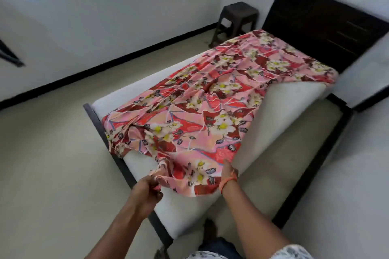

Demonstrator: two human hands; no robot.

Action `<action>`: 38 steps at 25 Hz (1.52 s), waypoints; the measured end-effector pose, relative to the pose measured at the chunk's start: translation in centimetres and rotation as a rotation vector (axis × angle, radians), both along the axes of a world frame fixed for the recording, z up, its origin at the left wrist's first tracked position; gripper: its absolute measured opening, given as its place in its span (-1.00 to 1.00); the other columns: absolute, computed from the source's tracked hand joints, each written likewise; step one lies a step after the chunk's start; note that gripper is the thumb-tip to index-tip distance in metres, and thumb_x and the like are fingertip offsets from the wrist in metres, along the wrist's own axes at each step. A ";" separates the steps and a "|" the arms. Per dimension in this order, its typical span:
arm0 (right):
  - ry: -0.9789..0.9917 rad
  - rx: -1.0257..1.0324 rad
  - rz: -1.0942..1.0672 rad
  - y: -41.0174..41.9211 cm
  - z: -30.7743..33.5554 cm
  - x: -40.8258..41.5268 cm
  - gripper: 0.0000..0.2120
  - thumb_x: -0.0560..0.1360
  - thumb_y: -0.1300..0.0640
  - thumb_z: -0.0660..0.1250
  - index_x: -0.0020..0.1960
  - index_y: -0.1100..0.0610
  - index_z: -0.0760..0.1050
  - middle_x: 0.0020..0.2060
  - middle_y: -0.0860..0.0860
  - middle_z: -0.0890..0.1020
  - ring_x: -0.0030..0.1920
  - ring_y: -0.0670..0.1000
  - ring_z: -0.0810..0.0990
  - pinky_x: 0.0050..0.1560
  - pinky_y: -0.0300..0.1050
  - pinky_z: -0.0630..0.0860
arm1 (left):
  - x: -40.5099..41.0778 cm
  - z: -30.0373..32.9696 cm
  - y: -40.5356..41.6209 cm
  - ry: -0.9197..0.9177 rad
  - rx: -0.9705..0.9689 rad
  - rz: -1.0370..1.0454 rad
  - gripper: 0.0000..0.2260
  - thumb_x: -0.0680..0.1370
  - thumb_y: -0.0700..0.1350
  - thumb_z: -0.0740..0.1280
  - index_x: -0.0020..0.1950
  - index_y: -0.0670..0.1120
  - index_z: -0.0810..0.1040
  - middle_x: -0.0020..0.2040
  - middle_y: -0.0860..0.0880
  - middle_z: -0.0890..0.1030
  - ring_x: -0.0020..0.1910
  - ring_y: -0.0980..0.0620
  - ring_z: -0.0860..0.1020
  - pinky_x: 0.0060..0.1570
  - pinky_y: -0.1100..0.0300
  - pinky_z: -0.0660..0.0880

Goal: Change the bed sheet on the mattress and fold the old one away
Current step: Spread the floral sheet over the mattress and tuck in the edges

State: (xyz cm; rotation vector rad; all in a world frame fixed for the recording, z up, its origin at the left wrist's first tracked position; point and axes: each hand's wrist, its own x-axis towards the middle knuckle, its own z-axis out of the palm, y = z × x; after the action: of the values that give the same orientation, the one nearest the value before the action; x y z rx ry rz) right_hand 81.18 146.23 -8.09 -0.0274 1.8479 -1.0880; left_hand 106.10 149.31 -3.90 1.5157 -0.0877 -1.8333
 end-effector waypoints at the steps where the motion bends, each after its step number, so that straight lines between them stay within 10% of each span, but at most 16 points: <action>1: -0.009 -0.004 0.058 2.1 -4.8 -0.3 -0.36 0.40 -0.15 0.40 0.14 0.43 0.51 0.09 0.25 0.58 0.01 0.18 0.60 0.09 0.12 0.53 | 0.0 0.2 0.8 -0.029 0.005 -0.037 -0.78 0.55 -0.32 0.08 0.01 -0.16 0.49 -0.47 0.00 0.38 -0.50 0.10 0.28 -0.43 0.21 0.19; 4: 0.003 0.096 0.123 6.9 -13.2 0.6 -0.08 0.09 -0.45 0.43 0.13 0.28 0.56 0.01 0.14 0.66 -0.06 0.11 0.66 -0.03 0.05 0.61 | -0.2 0.1 3.2 -0.145 0.030 -0.108 -0.86 0.58 -0.25 0.15 -0.04 -0.16 0.50 -0.35 -0.05 0.43 -0.40 0.05 0.30 -0.39 0.18 0.18; 9: -0.188 0.092 0.060 12.9 1.7 2.9 -0.90 0.63 0.13 0.18 0.08 0.15 0.41 -0.09 0.08 0.53 -0.30 -0.03 0.66 -0.43 -0.22 0.58 | 0.5 -1.1 6.5 -0.325 0.092 -0.103 -0.94 0.55 -0.26 0.28 -0.09 -0.22 0.53 -0.29 -0.12 0.49 -0.35 -0.02 0.42 -0.35 0.15 0.33; 14: 0.523 0.067 -0.118 14.8 2.1 3.8 -0.54 0.53 -0.03 0.19 0.26 0.29 0.43 0.11 0.27 0.60 0.07 0.26 0.59 -0.03 0.01 0.47 | 2.4 -3.2 8.7 -0.366 0.161 -0.196 -0.90 0.51 -0.28 0.19 -0.13 -0.18 0.49 -0.32 -0.13 0.43 -0.45 0.01 0.32 -0.46 0.23 0.25; 20: 0.193 0.129 -0.296 17.0 -1.0 5.4 -0.68 0.62 0.08 0.21 0.22 0.30 0.47 0.17 0.15 0.57 0.05 0.10 0.57 0.02 -0.02 0.53 | 7.5 -3.6 6.5 -0.345 0.086 -0.514 -0.86 0.56 -0.24 0.21 -0.05 -0.22 0.55 -0.32 -0.12 0.48 -0.49 0.06 0.32 -0.55 0.28 0.26; 24: 0.393 0.324 -0.258 18.4 -3.0 5.4 -0.70 0.53 0.12 0.31 0.15 0.31 0.54 0.11 0.25 0.62 0.08 0.27 0.61 -0.04 -0.02 0.52 | 10.9 -4.3 7.2 -0.407 0.091 -0.789 -0.84 0.57 -0.23 0.21 -0.14 -0.25 0.54 -0.49 -0.11 0.46 -0.64 0.06 0.38 -0.60 0.37 0.23; 30: 0.723 0.458 0.036 20.6 -7.2 7.8 -0.48 0.59 0.22 0.12 0.49 -0.06 0.10 0.05 0.15 0.61 0.00 0.26 0.62 -0.14 -0.03 0.41 | 10.9 -11.5 9.3 -1.129 -0.270 -1.621 -0.55 0.39 -0.01 0.33 0.18 -0.15 0.29 0.11 -0.14 0.47 0.09 -0.16 0.54 0.02 0.01 0.48; 34: 0.680 0.620 0.140 22.9 -16.8 7.7 -0.67 0.58 0.06 0.23 0.33 -0.05 0.34 0.04 0.16 0.64 -0.01 0.25 0.63 -0.12 -0.03 0.47 | 6.4 -19.4 7.8 -1.016 -0.619 -1.459 -0.84 0.52 -0.18 0.32 0.05 -0.22 0.52 0.00 -0.18 0.60 0.04 -0.21 0.59 -0.09 0.08 0.46; 38: 0.391 0.599 -0.281 24.2 -25.3 7.0 -0.75 0.60 0.12 0.21 0.12 0.22 0.60 0.04 0.22 0.65 0.03 0.21 0.61 -0.06 -0.04 0.46 | 1.6 -26.8 5.2 -0.890 -0.330 -0.933 -0.69 0.45 -0.07 0.49 0.05 -0.22 0.50 0.00 -0.18 0.66 -0.03 -0.14 0.65 -0.03 -0.06 0.61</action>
State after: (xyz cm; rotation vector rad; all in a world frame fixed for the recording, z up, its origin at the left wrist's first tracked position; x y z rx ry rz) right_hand 88.20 170.40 -33.40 0.4053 2.5290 -0.6989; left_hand 107.68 154.49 -30.69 2.0860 -1.6528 -1.4353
